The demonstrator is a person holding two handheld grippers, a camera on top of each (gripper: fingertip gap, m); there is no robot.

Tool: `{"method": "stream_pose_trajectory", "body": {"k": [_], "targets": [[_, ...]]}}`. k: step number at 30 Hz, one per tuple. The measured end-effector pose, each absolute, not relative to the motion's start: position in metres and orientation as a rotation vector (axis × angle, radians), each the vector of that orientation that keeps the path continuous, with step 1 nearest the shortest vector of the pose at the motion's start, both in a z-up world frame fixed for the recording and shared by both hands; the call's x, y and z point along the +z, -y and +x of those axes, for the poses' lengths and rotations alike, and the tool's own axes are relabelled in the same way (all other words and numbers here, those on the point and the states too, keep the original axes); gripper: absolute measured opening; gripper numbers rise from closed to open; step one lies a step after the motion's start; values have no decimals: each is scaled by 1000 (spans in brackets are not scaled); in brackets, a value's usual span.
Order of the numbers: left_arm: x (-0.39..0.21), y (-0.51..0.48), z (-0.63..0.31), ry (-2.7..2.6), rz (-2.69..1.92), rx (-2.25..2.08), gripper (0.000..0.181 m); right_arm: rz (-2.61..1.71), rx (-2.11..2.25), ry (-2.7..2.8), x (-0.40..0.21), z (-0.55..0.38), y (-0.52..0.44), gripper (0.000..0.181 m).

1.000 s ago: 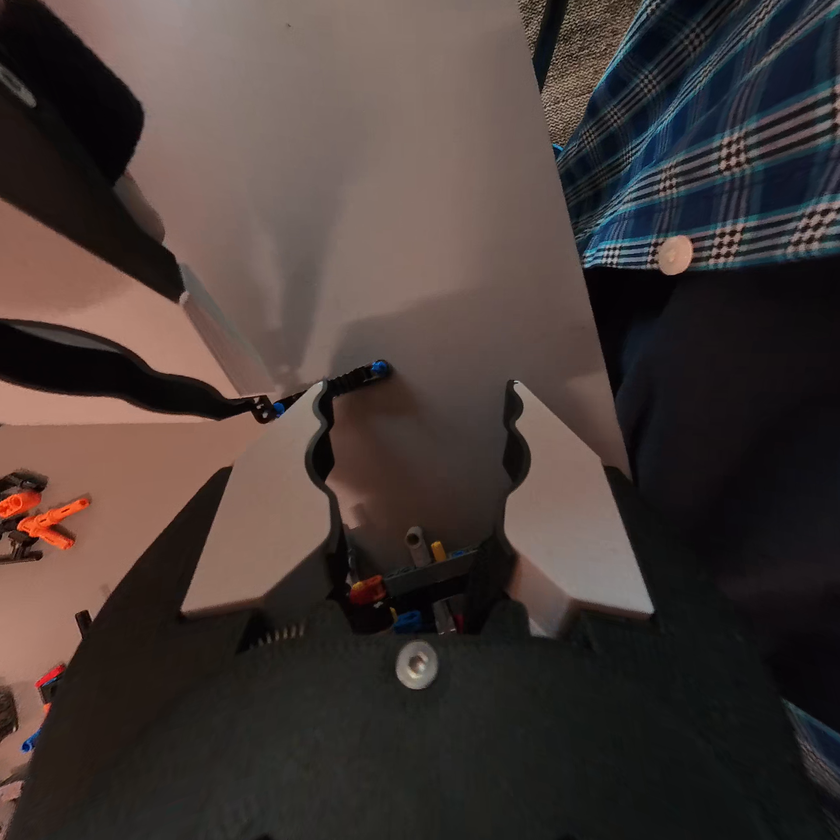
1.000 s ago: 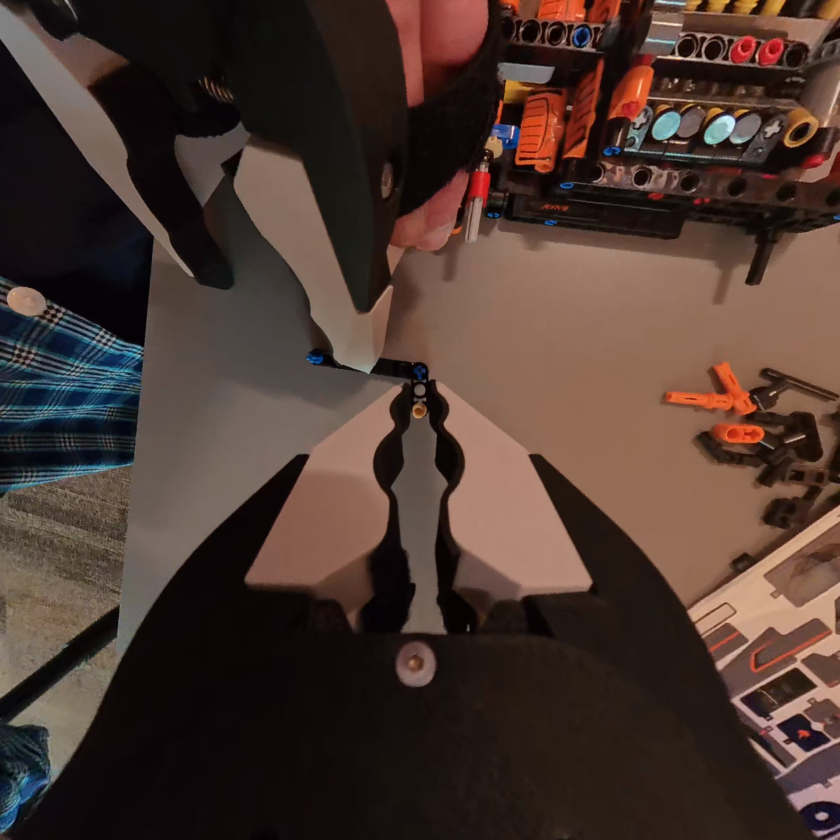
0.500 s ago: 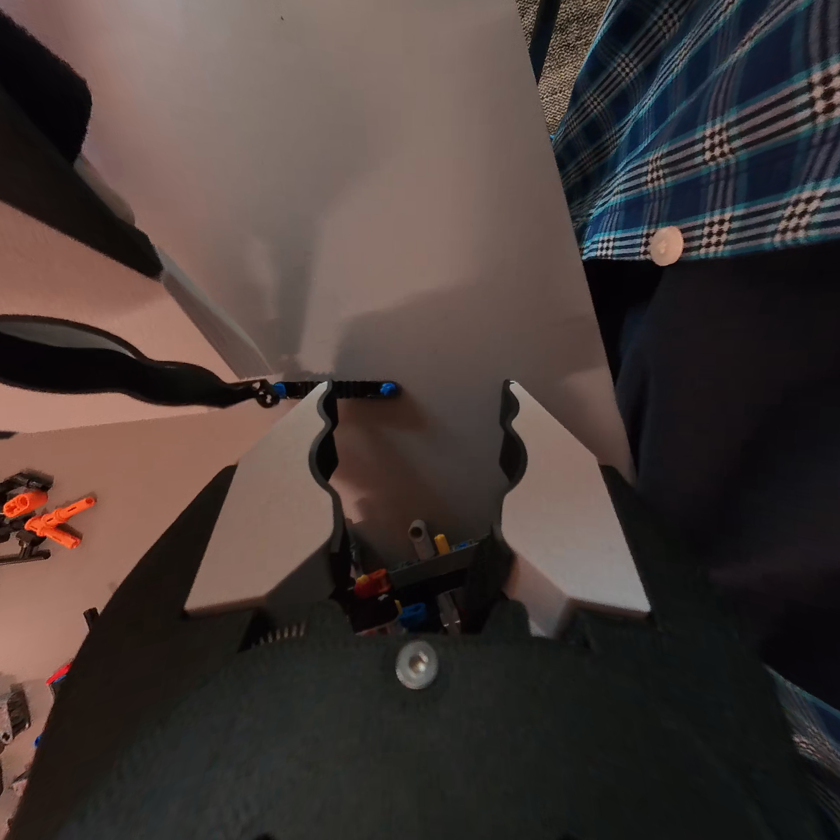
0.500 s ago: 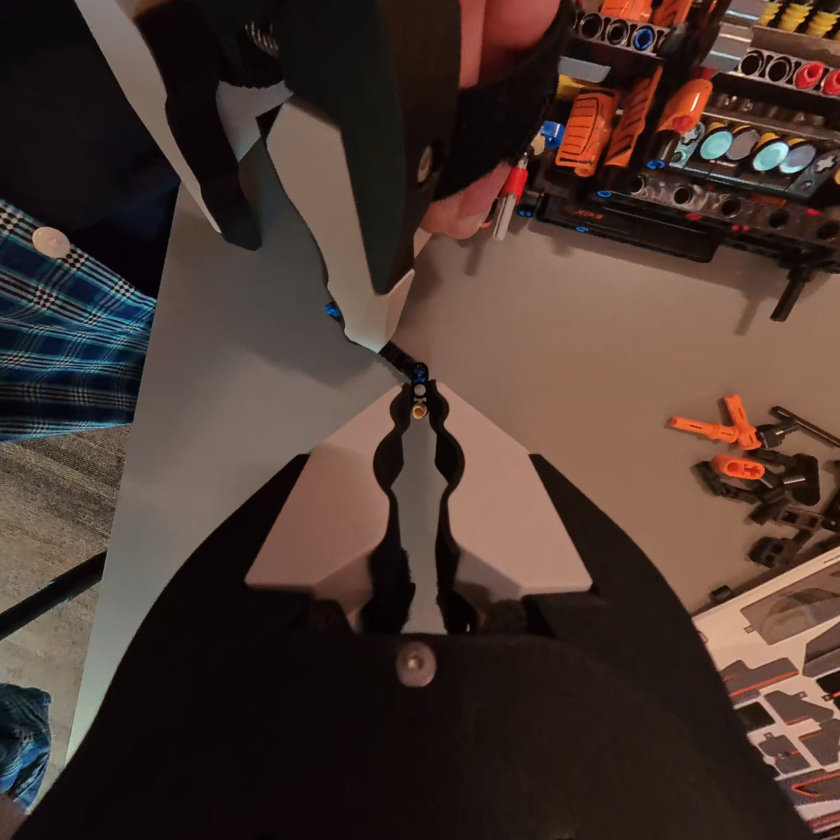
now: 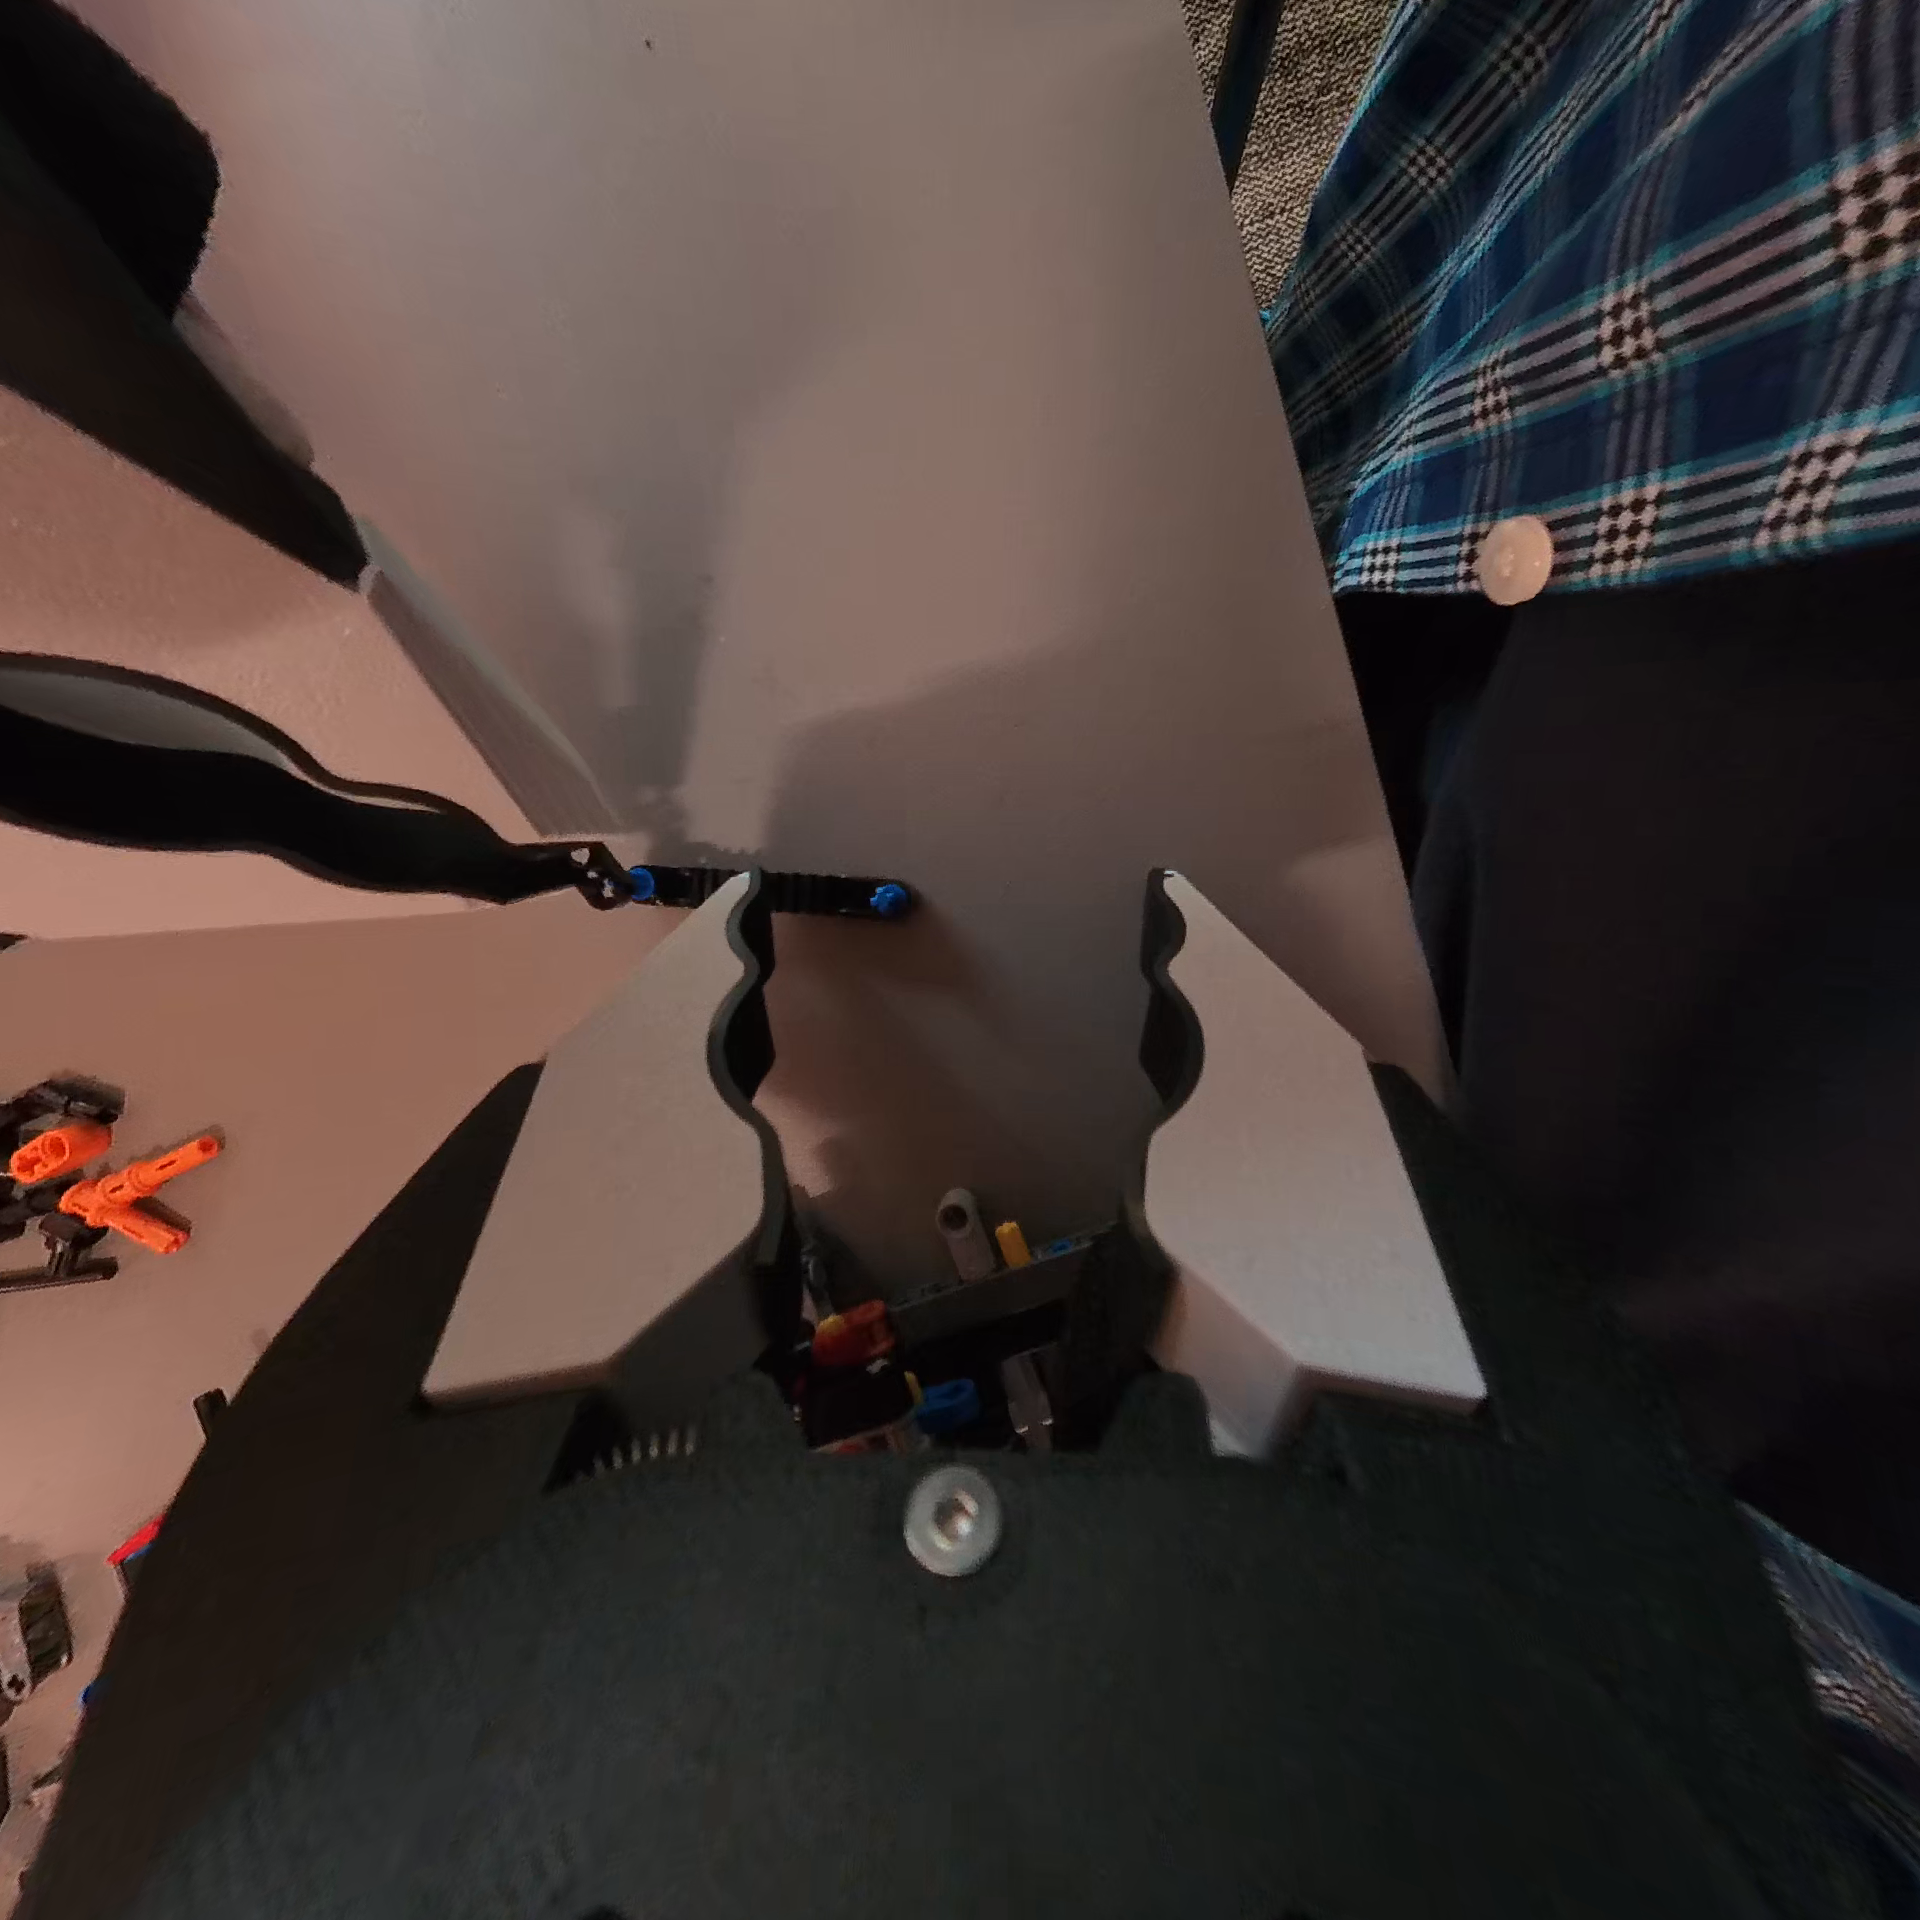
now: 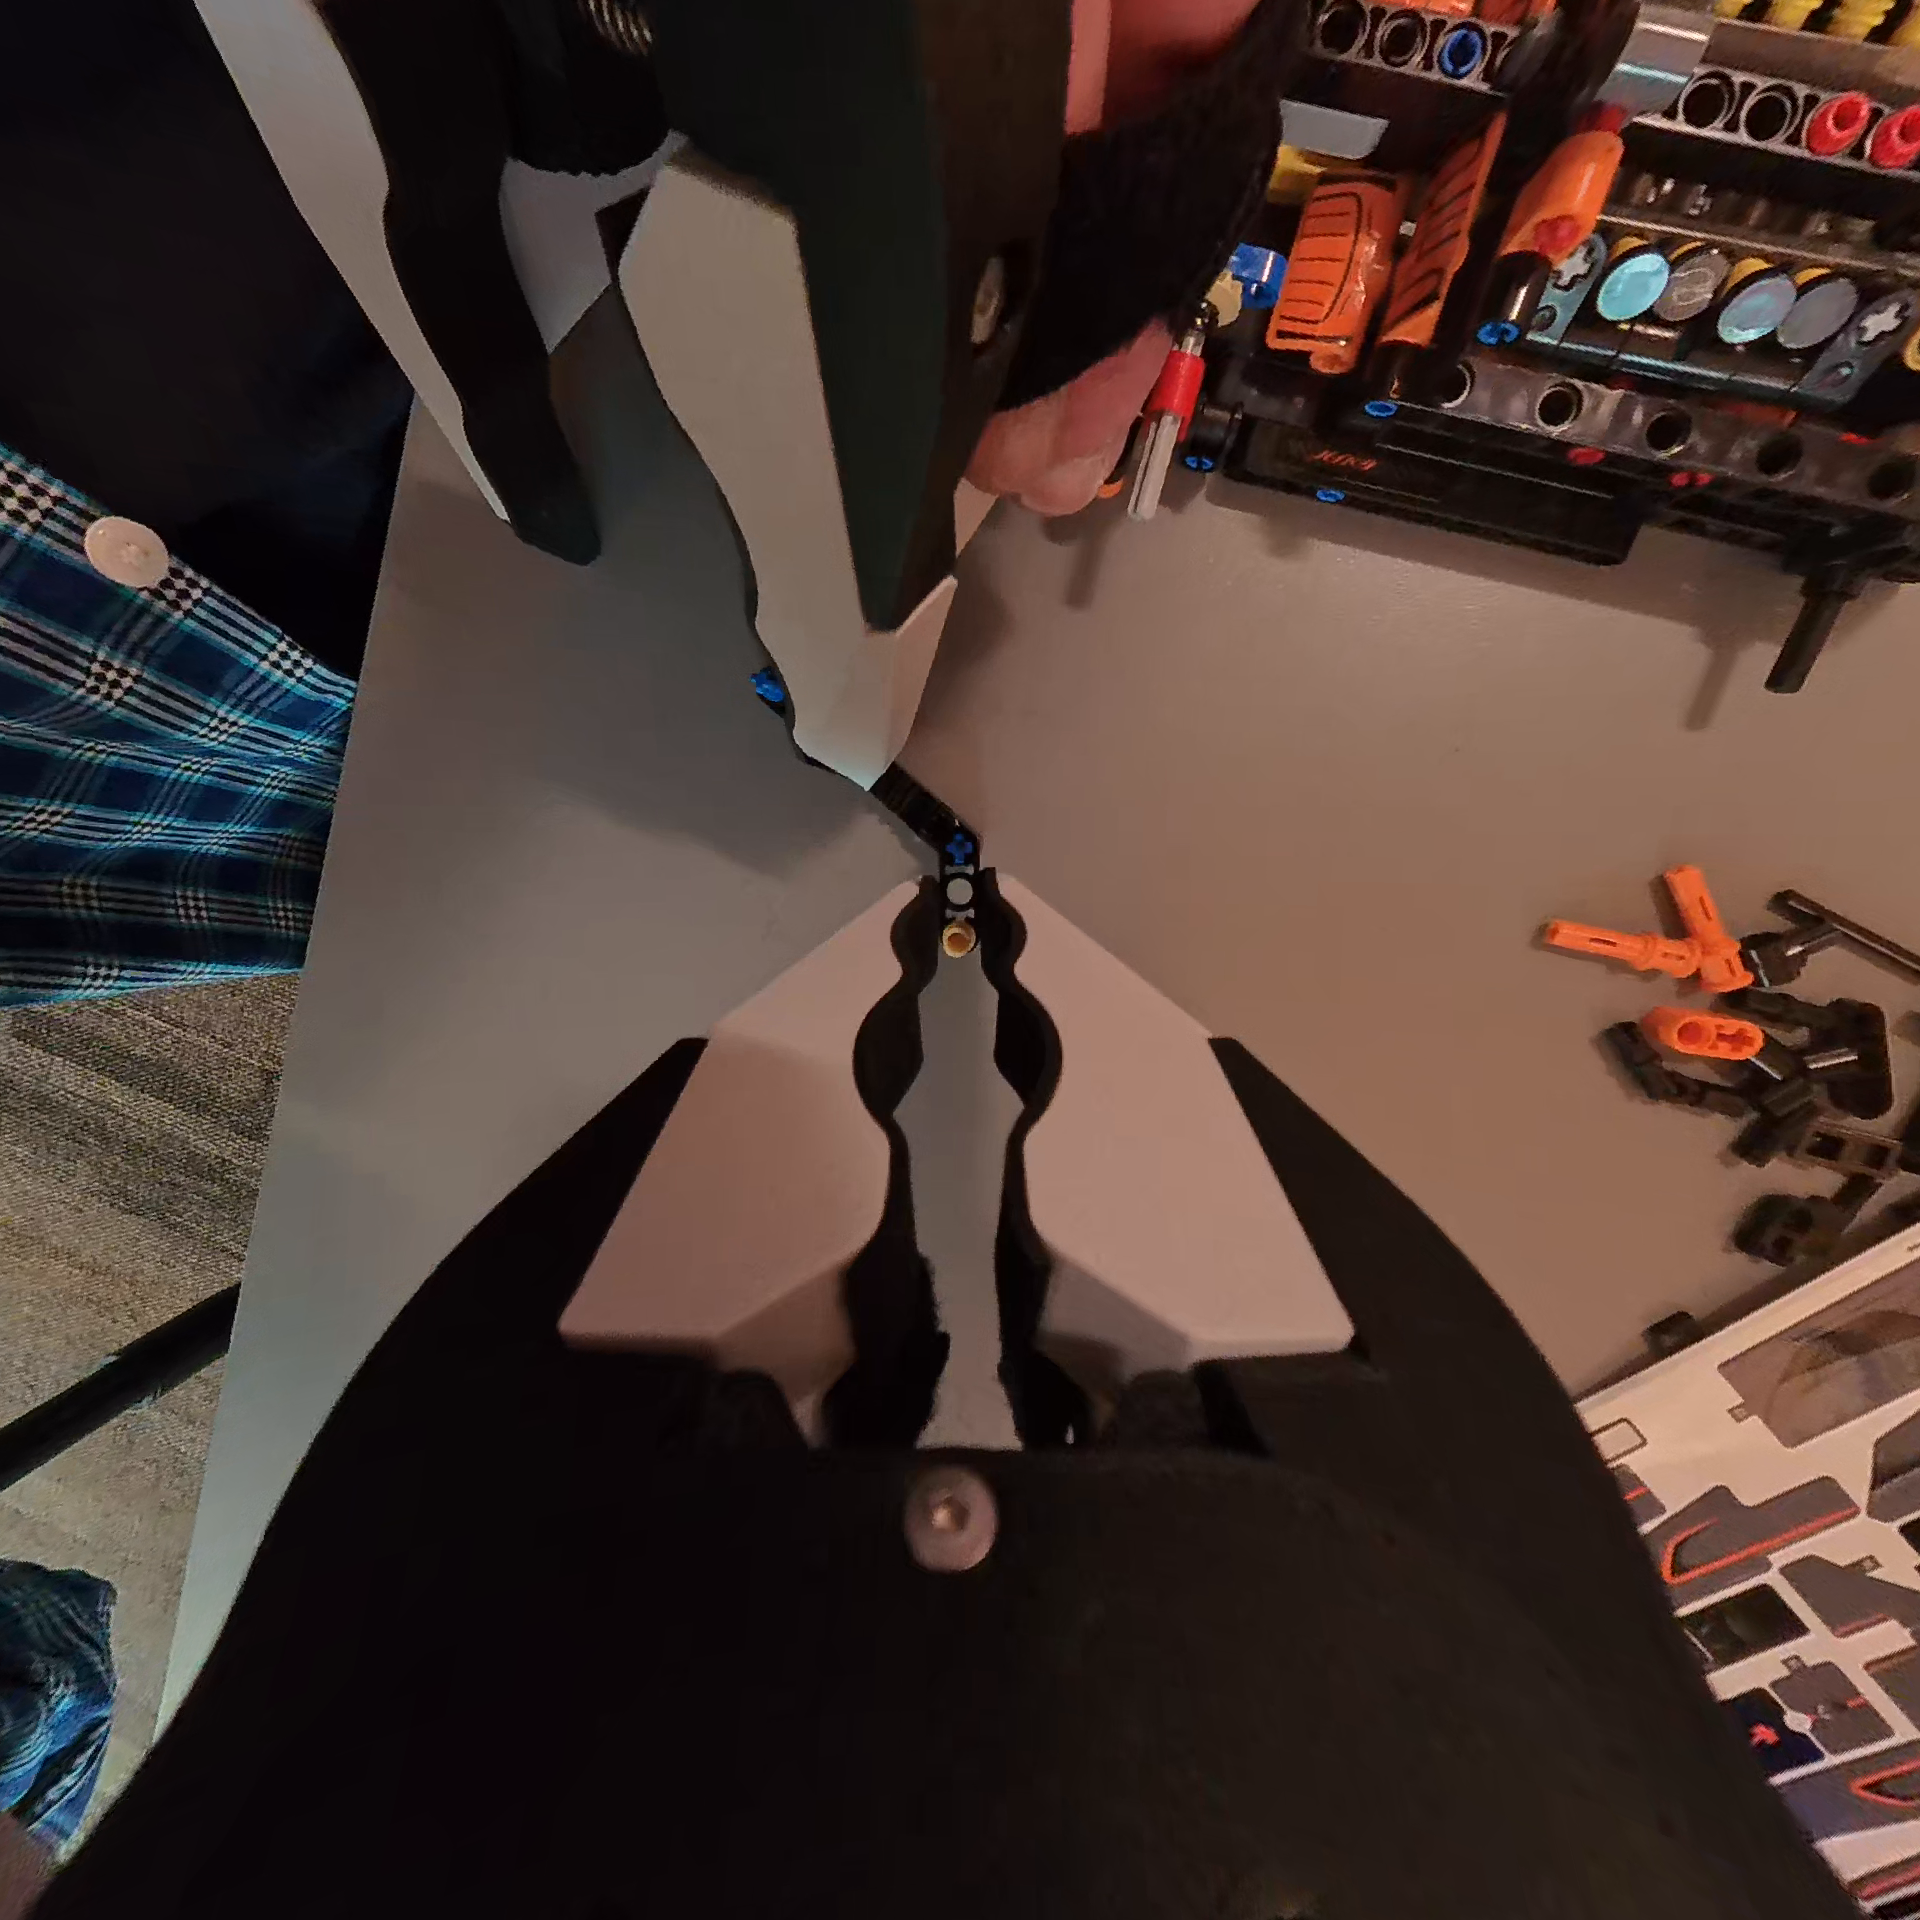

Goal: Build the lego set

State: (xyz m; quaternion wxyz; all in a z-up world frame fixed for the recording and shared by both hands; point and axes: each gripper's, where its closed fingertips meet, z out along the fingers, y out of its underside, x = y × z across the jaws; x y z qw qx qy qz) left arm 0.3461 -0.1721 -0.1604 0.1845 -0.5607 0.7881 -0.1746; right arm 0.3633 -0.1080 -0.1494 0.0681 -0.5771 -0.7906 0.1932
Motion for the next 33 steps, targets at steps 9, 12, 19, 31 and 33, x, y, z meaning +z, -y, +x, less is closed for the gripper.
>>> {"method": "stream_pose_trajectory", "body": {"k": [9,12,19,31,33], "targets": [[-160,173,346,-2221,-1579,-493,71,-1700,564,2401,-150,364,109,4],[-160,173,346,-2222,-1578,-494,71,-1674,548,2412,-150,364,109,4],[-159,173,346,-2221,-1574,-497,70,-1628,512,2442,-150,365,109,4],[-159,172,346,-2220,-1565,-502,68,-1467,490,2555,-150,361,108,4],[-159,172,346,-2222,-1564,-502,68,-1459,487,2570,-150,362,107,4]]}}
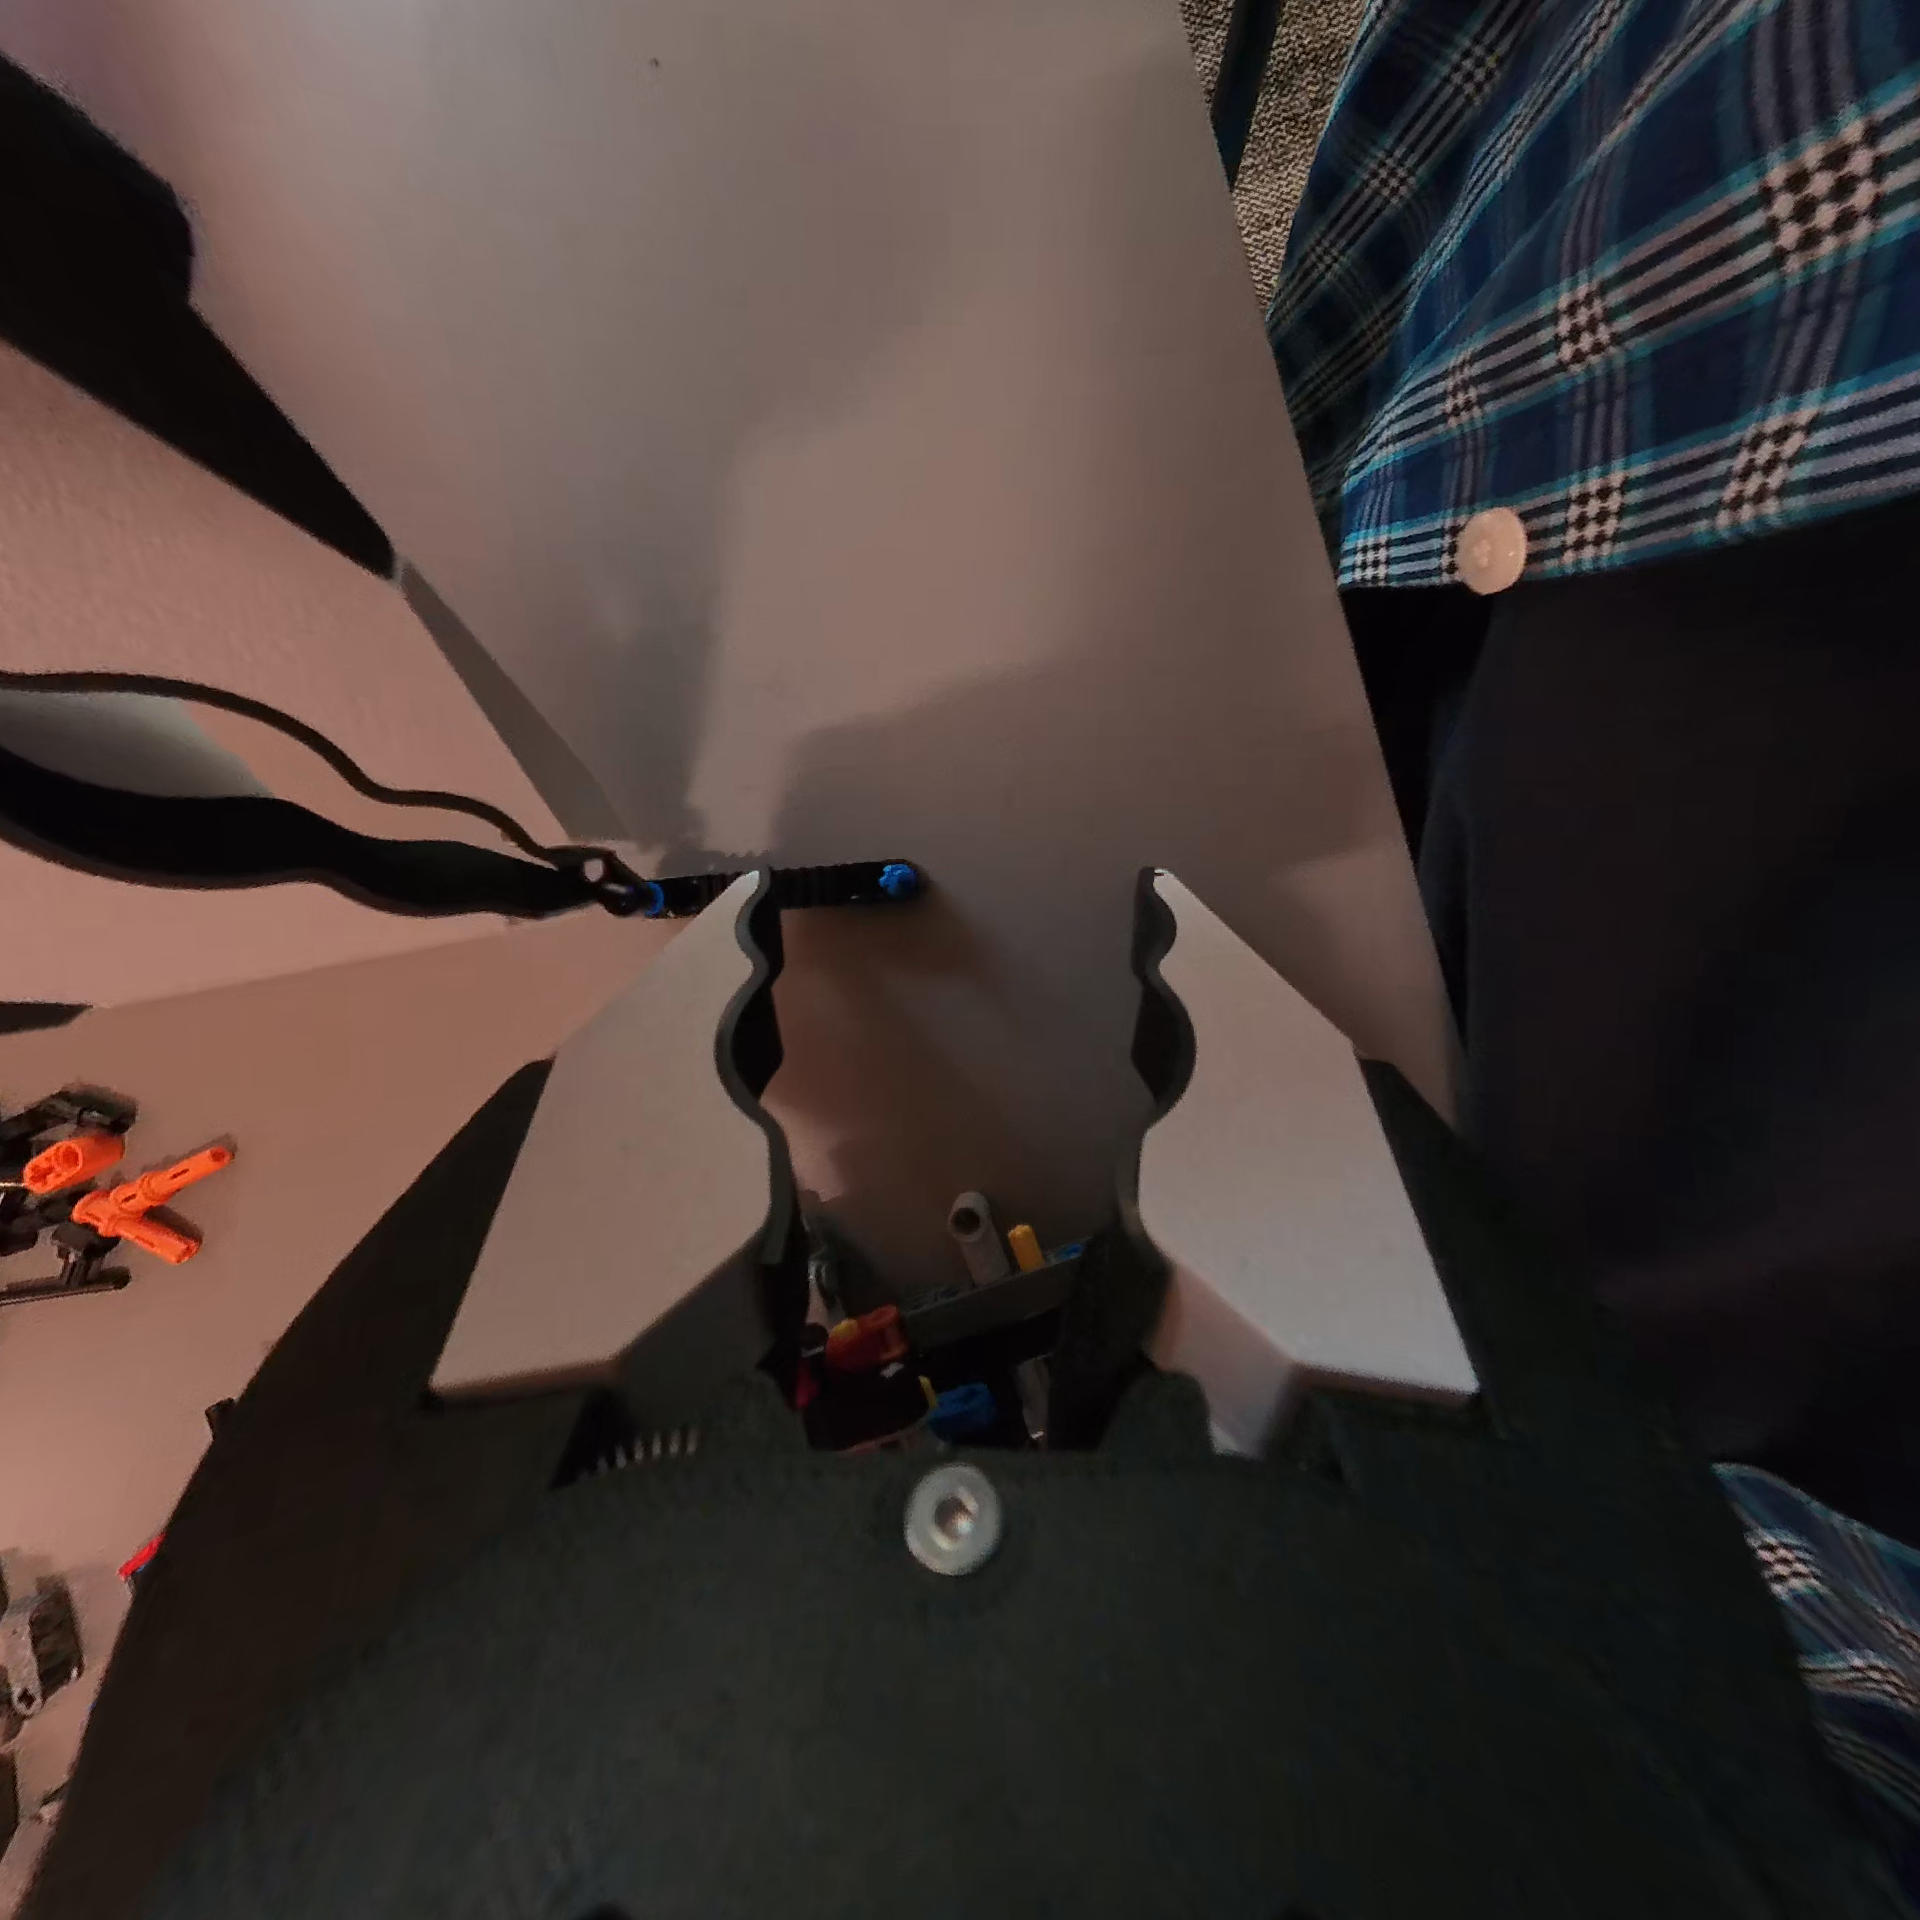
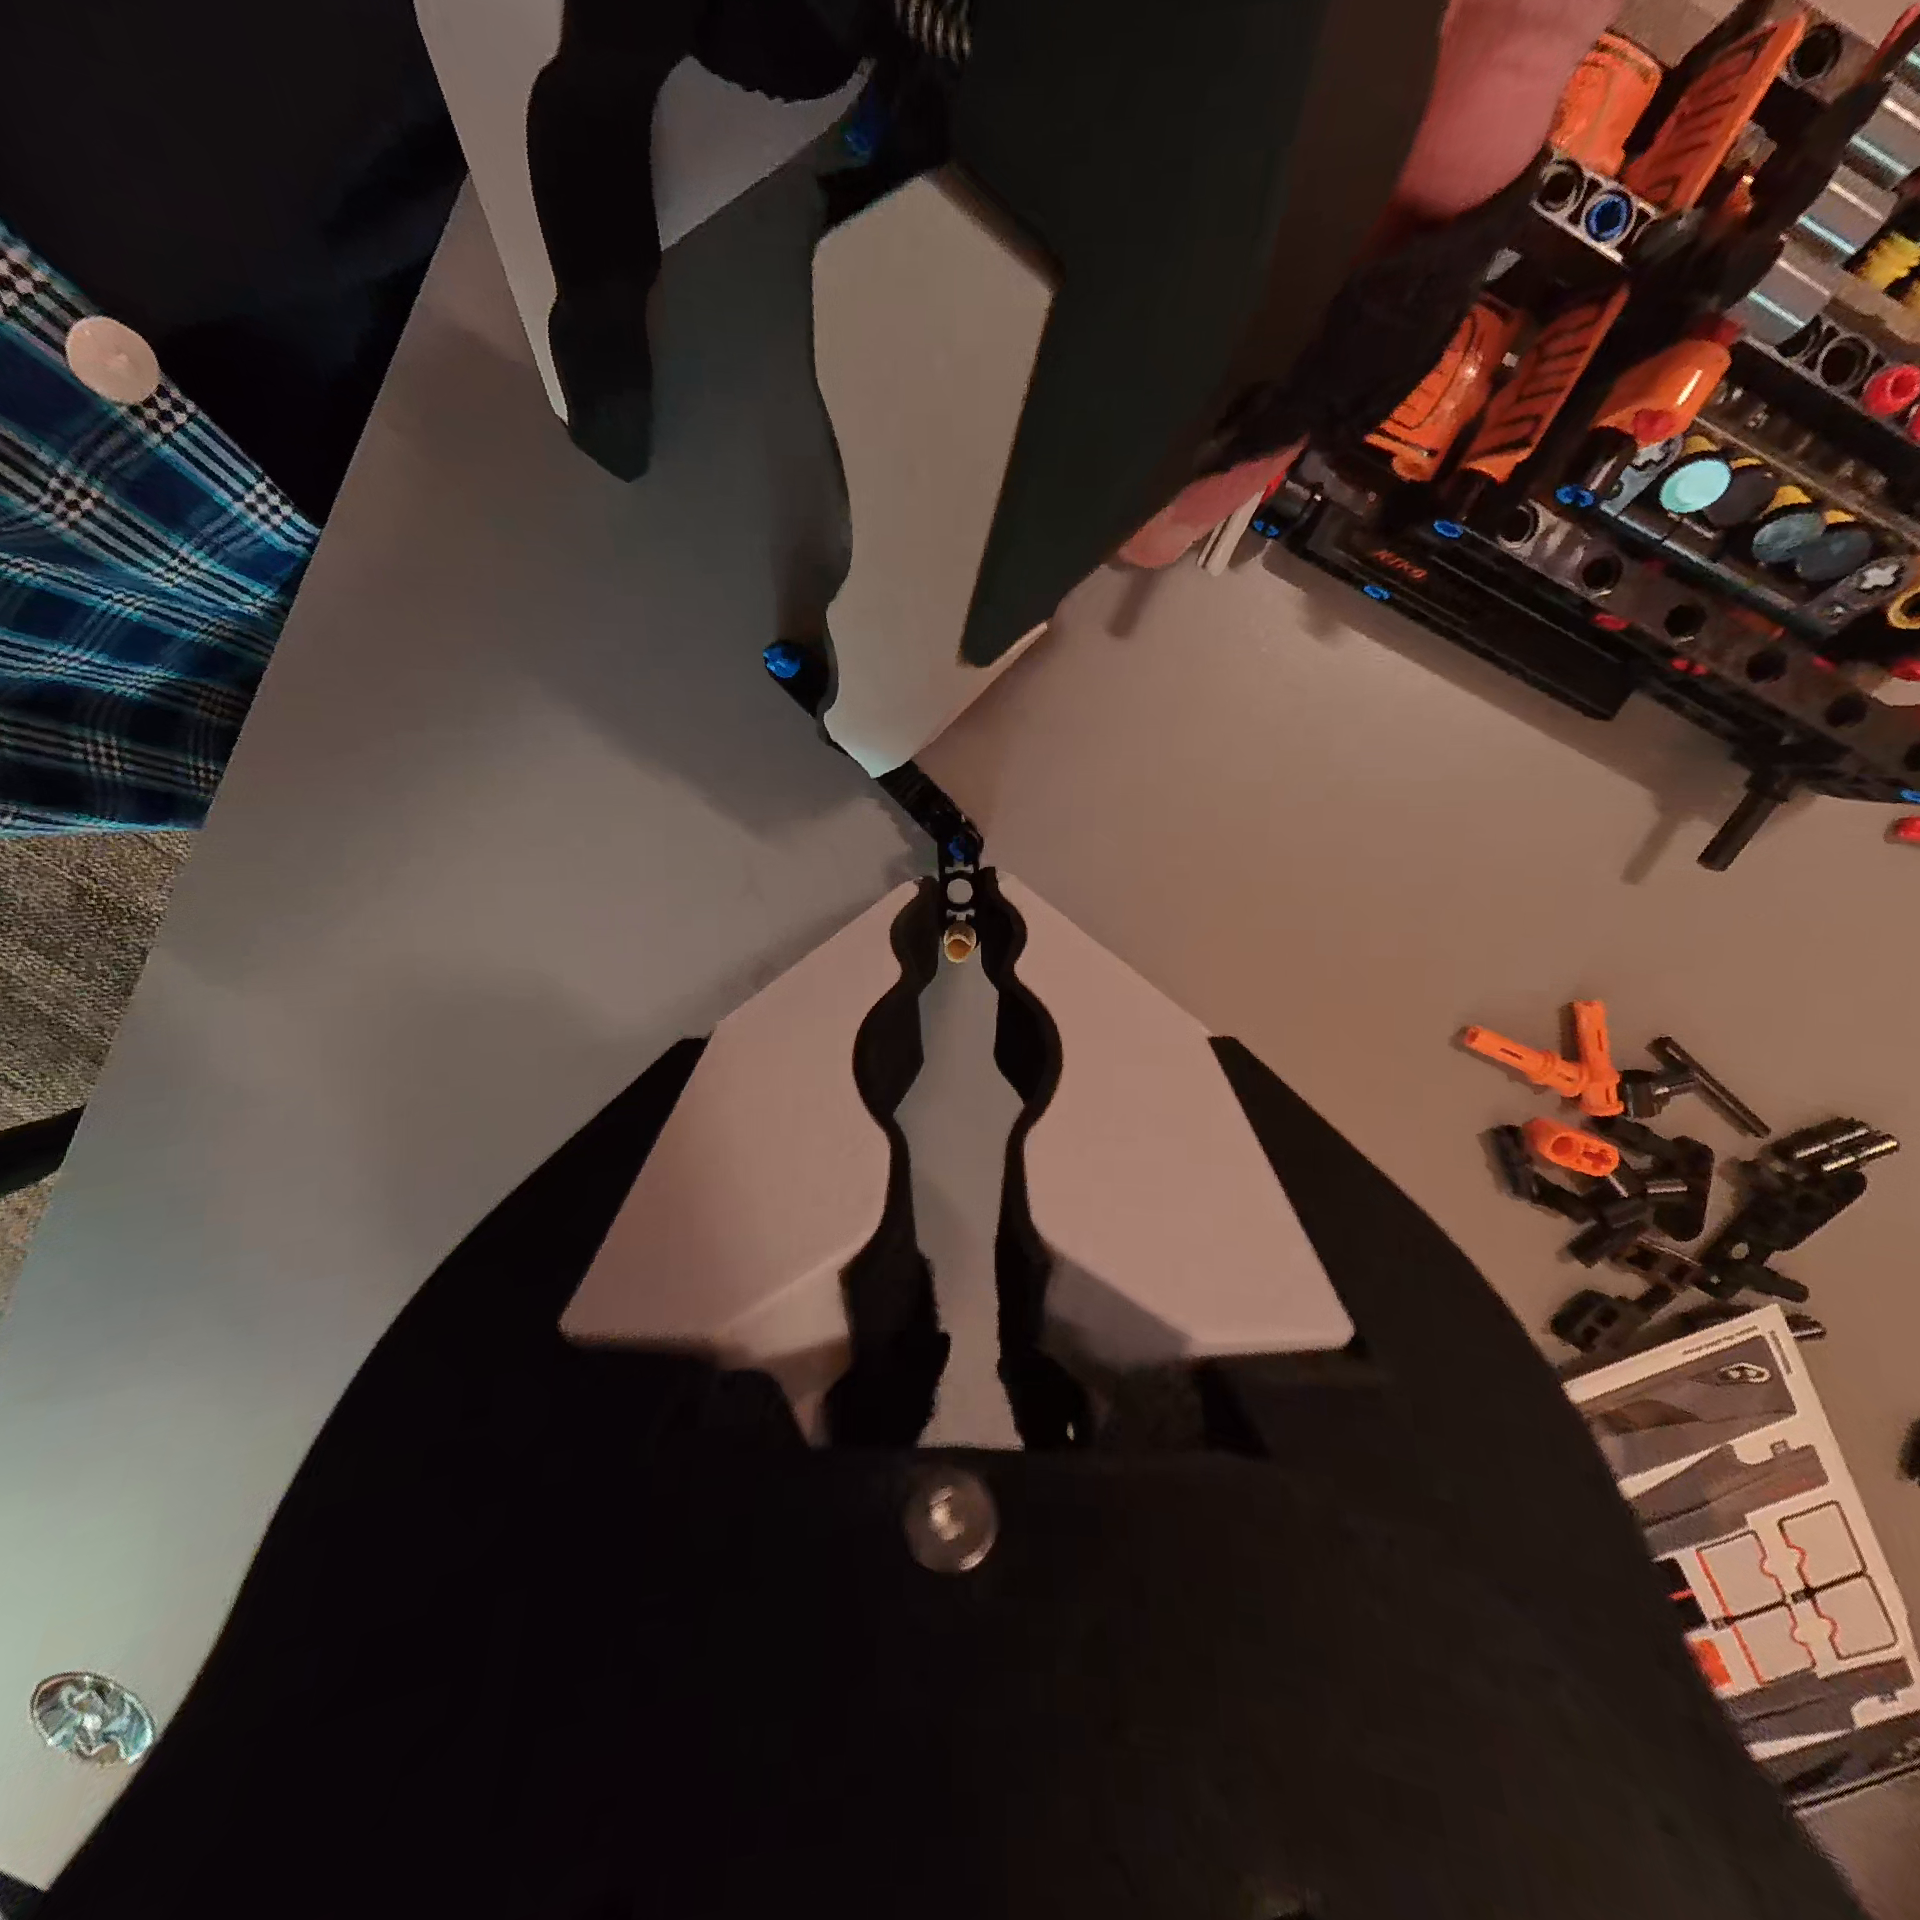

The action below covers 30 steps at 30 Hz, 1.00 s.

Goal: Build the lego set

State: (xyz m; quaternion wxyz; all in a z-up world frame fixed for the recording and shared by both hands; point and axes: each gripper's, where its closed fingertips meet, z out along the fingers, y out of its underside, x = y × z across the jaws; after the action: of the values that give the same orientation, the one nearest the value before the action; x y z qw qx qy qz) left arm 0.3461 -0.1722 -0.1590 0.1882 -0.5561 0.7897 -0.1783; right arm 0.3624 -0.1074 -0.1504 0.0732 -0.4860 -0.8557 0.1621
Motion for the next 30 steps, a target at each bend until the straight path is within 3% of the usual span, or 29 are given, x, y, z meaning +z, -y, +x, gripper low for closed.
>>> {"method": "stream_pose_trajectory", "body": {"k": [30], "targets": [[-160,167,346,-2239,-1543,-518,64,-1295,540,2685,-152,363,106,4]]}}
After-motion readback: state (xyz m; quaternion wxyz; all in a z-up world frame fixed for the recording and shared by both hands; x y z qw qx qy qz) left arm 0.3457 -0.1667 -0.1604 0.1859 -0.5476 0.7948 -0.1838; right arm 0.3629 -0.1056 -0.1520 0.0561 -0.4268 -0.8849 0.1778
